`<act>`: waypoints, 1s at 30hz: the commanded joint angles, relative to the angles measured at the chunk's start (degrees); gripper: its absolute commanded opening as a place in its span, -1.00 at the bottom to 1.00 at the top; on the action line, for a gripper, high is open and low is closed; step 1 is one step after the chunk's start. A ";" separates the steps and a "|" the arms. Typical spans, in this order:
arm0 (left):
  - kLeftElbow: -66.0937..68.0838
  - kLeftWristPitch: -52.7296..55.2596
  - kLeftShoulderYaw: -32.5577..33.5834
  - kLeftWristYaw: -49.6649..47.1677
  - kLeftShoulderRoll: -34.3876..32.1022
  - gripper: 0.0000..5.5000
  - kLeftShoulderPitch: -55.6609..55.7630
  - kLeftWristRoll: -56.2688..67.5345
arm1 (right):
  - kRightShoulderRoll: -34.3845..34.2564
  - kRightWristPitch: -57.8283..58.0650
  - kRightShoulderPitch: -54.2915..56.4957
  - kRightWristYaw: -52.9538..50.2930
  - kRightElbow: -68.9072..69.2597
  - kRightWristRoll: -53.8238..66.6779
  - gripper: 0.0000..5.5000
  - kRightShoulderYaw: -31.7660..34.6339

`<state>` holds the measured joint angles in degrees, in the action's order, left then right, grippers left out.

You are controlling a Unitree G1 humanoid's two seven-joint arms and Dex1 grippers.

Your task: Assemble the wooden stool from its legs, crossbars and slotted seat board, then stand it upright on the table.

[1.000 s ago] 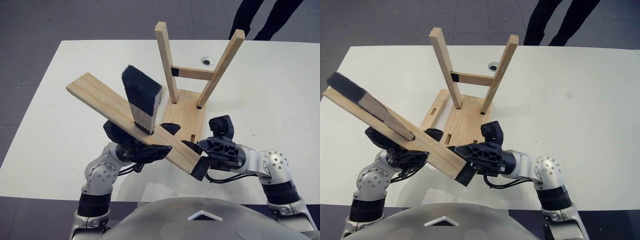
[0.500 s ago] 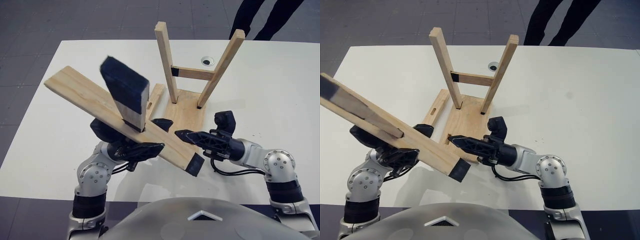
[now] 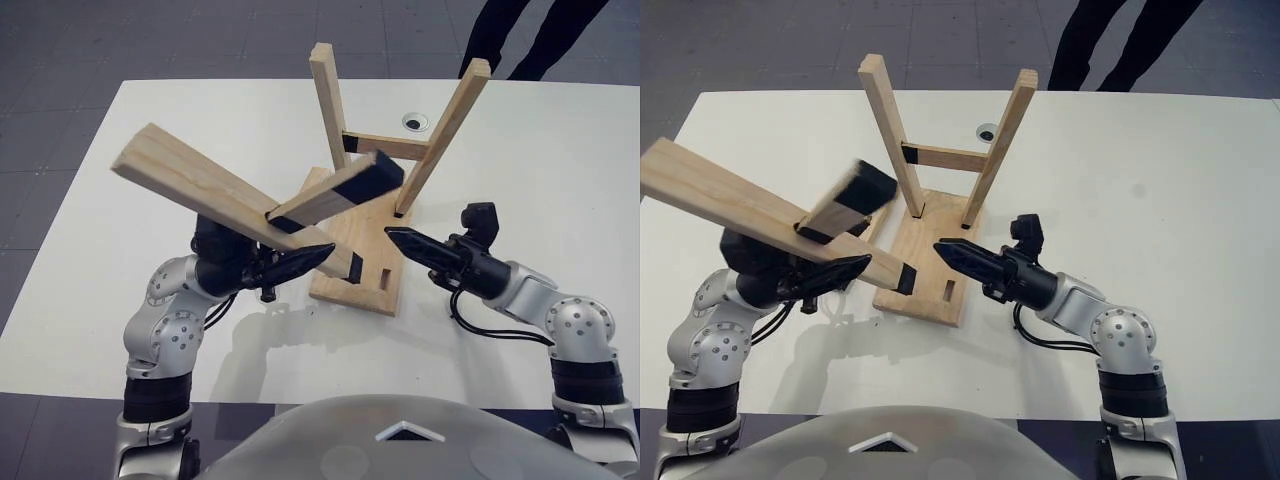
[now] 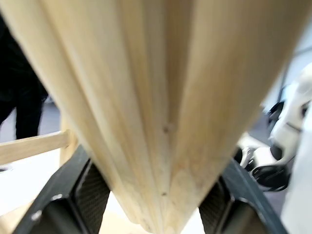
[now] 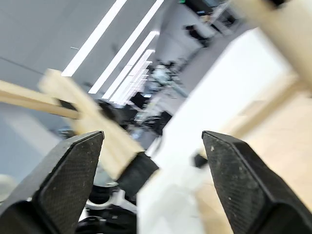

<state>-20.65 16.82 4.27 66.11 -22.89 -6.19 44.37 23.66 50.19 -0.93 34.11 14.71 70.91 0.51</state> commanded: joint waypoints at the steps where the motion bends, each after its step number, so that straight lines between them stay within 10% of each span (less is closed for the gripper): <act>1: 0.75 -1.38 -0.83 -3.24 -1.34 -0.20 1.58 -4.76 | 0.68 -4.78 -1.03 -2.34 1.22 -10.48 0.34 -0.89; 17: 0.64 -0.27 -2.85 -12.58 -3.83 -0.20 3.53 -11.93 | 7.32 -21.18 -6.73 -4.22 15.04 -49.29 -0.42 -16.06; 30: 2.18 -2.33 -1.95 -11.96 -5.08 -0.20 2.38 -13.01 | 12.55 -21.27 -4.31 -2.01 17.93 -68.61 -0.44 -25.59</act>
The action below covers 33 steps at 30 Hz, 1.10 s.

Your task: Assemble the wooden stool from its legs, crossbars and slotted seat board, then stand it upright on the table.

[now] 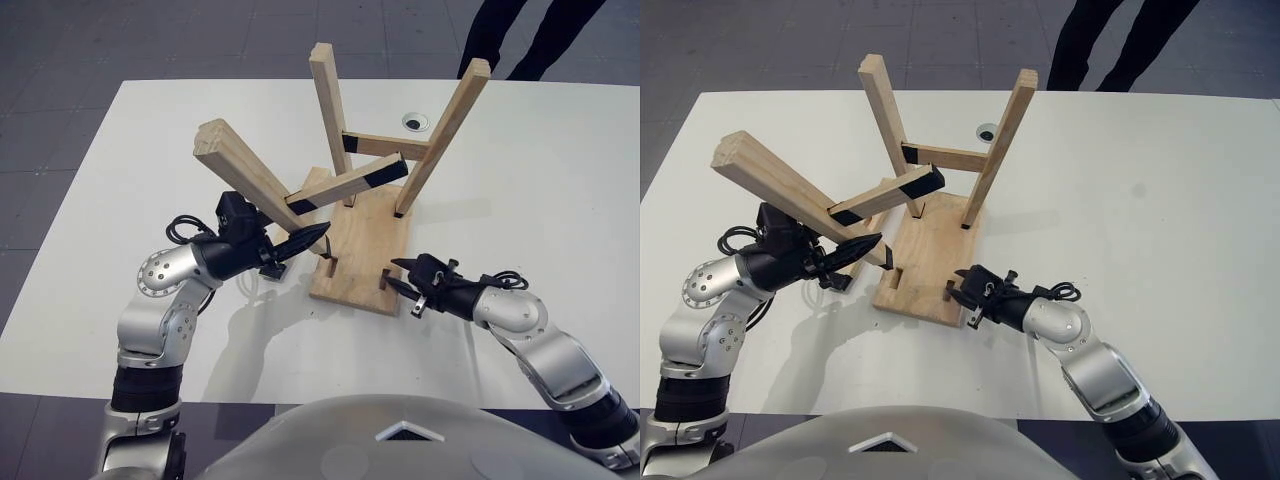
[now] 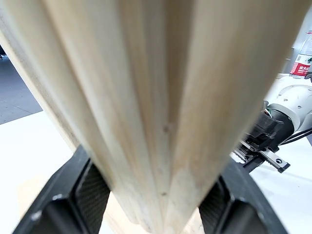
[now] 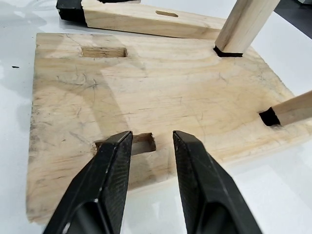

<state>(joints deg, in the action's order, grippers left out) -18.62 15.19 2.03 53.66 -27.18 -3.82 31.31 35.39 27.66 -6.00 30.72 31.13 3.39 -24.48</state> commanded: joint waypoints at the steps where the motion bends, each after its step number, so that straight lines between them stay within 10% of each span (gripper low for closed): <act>1: -0.02 -0.65 0.27 0.45 -0.81 -0.20 -0.16 0.09 | 1.09 2.03 0.51 2.06 2.21 -0.93 -0.44 -0.66; 33: 1.86 -1.29 -4.38 3.67 1.55 -0.20 -1.10 0.95 | 12.00 -1.85 -4.92 10.13 -4.70 -5.85 -0.44 1.29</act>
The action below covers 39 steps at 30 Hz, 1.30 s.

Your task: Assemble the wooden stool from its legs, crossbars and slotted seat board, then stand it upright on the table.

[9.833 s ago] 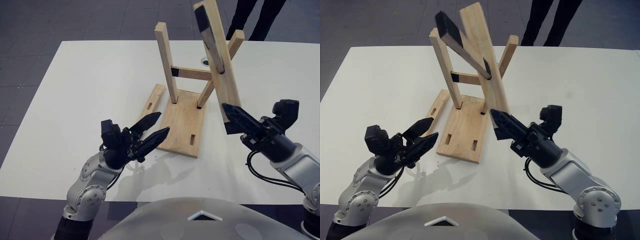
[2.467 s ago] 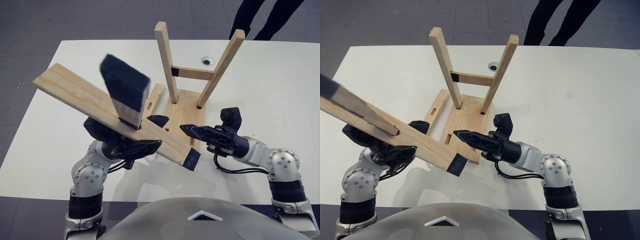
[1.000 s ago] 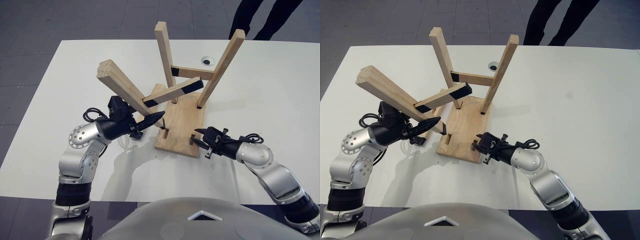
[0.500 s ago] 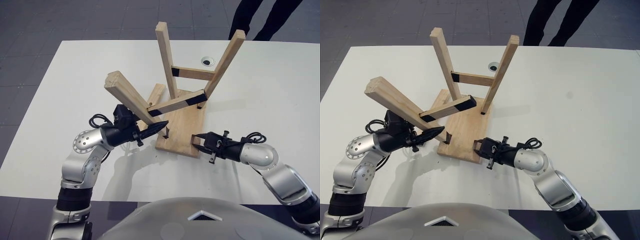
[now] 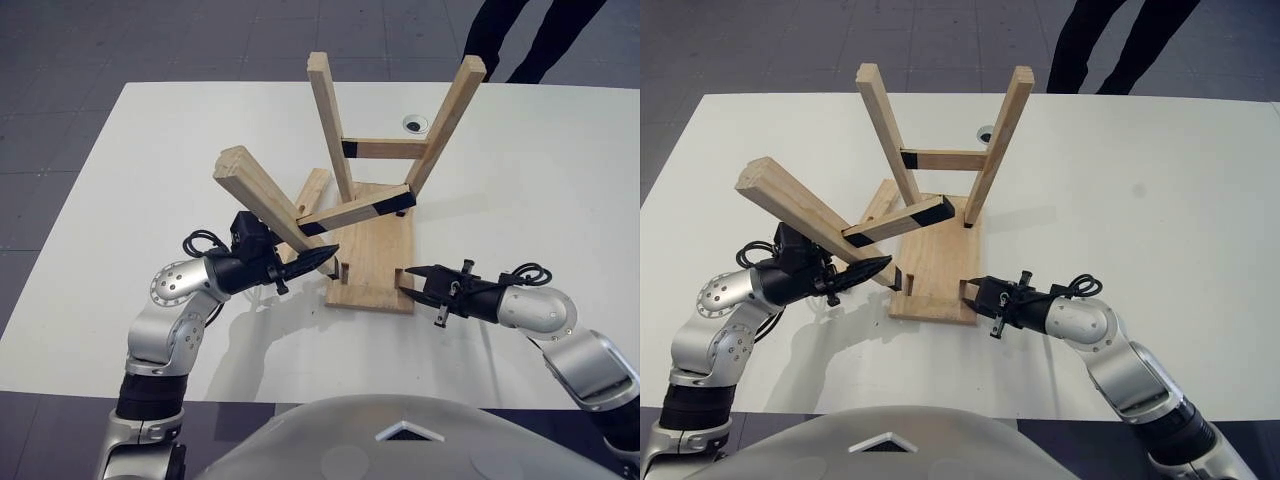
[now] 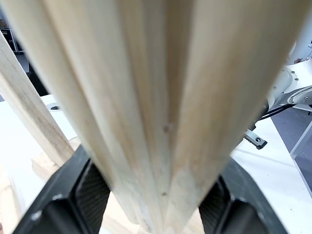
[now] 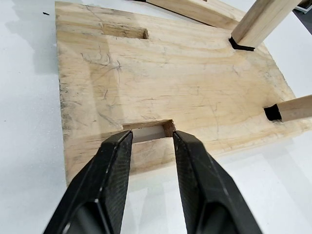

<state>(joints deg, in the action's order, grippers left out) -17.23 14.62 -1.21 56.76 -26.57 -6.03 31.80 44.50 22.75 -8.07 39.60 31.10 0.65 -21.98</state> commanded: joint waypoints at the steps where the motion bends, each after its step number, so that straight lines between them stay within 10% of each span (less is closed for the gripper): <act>1: 0.49 -0.62 -1.46 0.82 1.27 -0.20 1.12 0.79 | 2.92 2.94 -2.76 1.40 -4.74 -3.20 -0.44 -1.36; 39: 4.80 -4.50 -4.32 3.25 -0.22 -0.20 3.13 -3.34 | 2.82 2.12 -2.45 2.44 -5.17 -3.22 -0.44 -2.23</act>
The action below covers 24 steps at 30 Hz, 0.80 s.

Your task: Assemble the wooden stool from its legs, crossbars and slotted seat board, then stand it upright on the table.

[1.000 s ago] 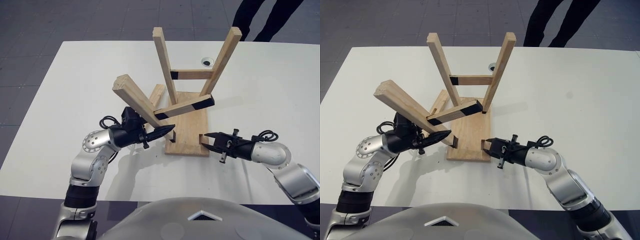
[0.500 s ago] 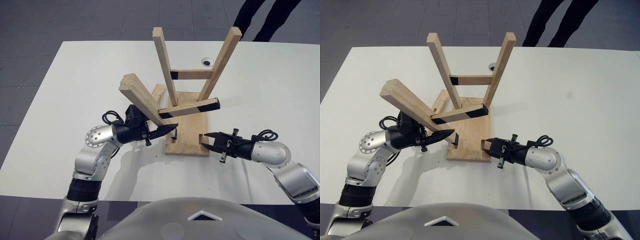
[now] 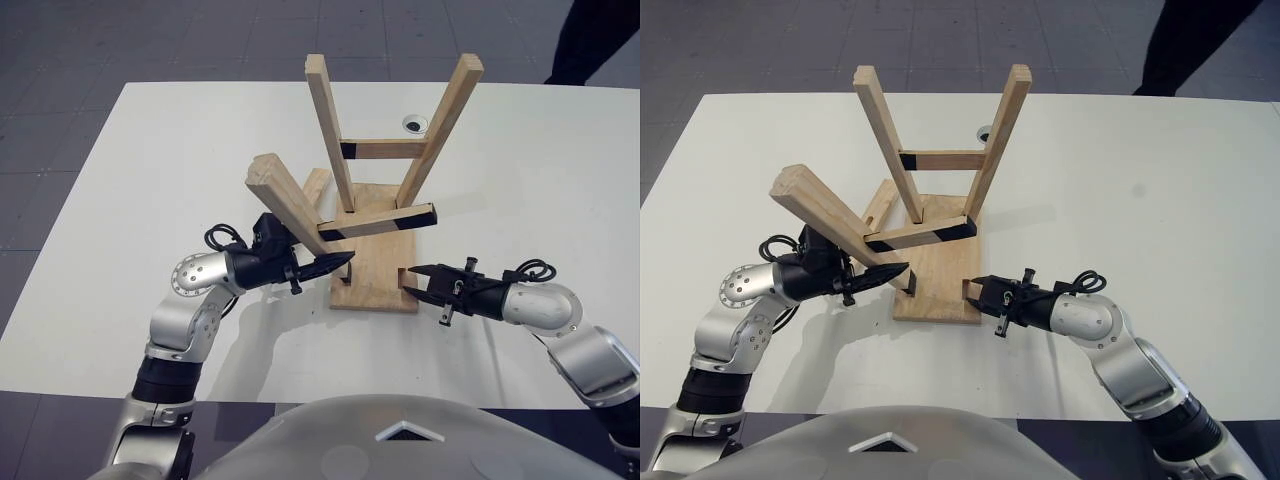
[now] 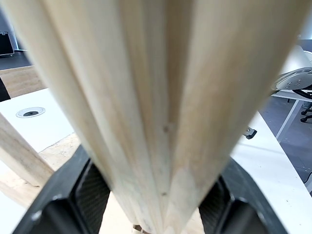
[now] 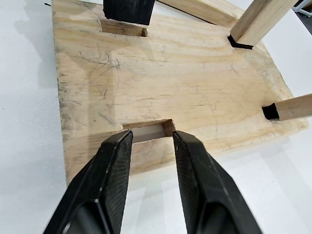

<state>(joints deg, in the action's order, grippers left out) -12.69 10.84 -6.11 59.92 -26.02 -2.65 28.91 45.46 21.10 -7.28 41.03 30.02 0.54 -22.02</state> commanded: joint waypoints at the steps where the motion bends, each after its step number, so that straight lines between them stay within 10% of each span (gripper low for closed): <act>1: 0.36 -0.77 0.43 0.11 -0.75 -0.20 -0.38 -0.56 | 1.86 3.77 -3.29 0.98 -4.05 -3.08 -0.44 -2.15; 24: 7.98 -4.91 -3.70 -2.77 -0.53 -0.20 1.07 -6.77 | 1.84 4.12 -4.94 0.62 -2.36 -2.26 -0.44 -1.21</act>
<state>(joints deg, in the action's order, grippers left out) -7.16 5.77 -10.05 58.58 -25.23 -1.73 25.56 45.46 21.13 -8.44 40.34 30.65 0.32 -21.40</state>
